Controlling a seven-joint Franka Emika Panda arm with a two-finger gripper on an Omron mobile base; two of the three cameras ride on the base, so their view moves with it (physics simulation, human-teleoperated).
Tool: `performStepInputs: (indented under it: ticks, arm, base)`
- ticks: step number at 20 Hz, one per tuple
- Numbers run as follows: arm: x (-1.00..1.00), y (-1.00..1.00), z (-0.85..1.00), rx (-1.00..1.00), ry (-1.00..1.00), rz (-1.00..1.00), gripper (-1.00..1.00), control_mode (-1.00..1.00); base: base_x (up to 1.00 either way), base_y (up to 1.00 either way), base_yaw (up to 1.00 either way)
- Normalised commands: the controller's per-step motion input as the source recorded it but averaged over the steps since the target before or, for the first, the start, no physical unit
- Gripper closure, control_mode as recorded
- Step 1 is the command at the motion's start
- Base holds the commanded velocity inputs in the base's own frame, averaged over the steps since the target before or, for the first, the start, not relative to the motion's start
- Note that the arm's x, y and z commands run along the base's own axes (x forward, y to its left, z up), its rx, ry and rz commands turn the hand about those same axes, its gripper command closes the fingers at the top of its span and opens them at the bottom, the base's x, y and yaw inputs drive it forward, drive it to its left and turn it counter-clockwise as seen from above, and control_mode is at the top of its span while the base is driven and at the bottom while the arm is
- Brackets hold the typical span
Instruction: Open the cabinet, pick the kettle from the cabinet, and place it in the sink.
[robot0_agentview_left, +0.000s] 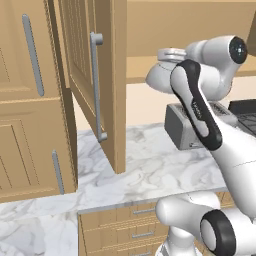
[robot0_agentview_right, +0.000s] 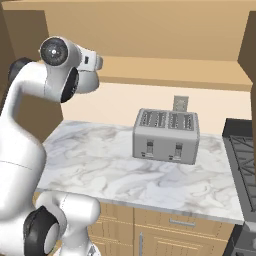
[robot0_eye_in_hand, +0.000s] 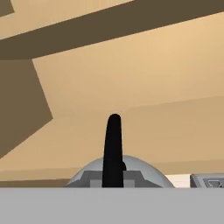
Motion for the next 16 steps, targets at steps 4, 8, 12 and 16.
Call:
performStepInputs:
  ticks: [4,8,12,16]
  arm:
    - [-0.86,-0.13,0.08,0.04,0.06,0.0,1.0,-1.0]
    - [-0.8,-0.13,0.0,0.01,0.01,0.0,1.0,-1.0]
    - [-0.63,-0.1,-0.01,0.0,0.02,0.0,1.0,-1.0]
    - [-0.51,-0.07,-0.03,0.0,0.05,0.0,1.0,-1.0]
  base:
    - [0.0,0.0,0.0]
    - [0.0,0.0,0.0]
    - [0.0,0.0,0.0]
    - [0.0,0.0,0.0]
